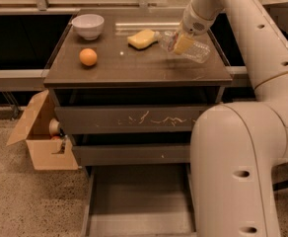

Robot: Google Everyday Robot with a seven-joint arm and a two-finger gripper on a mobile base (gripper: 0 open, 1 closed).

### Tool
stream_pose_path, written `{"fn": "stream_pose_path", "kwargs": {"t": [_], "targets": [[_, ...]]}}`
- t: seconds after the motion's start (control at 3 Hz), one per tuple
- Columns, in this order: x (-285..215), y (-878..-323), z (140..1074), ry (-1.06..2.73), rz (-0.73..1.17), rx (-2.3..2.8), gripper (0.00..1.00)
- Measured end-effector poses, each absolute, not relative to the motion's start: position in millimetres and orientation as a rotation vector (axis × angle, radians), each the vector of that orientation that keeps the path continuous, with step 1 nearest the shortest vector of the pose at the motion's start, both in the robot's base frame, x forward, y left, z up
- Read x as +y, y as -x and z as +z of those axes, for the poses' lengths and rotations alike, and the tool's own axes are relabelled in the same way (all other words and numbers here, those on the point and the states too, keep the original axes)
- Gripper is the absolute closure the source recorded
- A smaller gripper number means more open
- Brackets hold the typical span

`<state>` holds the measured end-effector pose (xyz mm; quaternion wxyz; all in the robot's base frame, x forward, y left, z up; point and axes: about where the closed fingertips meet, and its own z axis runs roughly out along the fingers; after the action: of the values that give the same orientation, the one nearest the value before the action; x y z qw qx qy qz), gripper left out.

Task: Pick water bottle from bottom drawer and place on counter

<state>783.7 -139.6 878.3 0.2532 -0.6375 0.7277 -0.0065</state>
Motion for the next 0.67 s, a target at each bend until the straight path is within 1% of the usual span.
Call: {"fn": "stream_pose_path", "kwargs": {"t": [0.33, 0.67], "targets": [[-140.4, -789.1, 864.7, 1.696, 0.044, 2.008, 0.5], [-137.4, -795.7, 854.8, 1.664, 0.098, 2.007, 0.19]]}}
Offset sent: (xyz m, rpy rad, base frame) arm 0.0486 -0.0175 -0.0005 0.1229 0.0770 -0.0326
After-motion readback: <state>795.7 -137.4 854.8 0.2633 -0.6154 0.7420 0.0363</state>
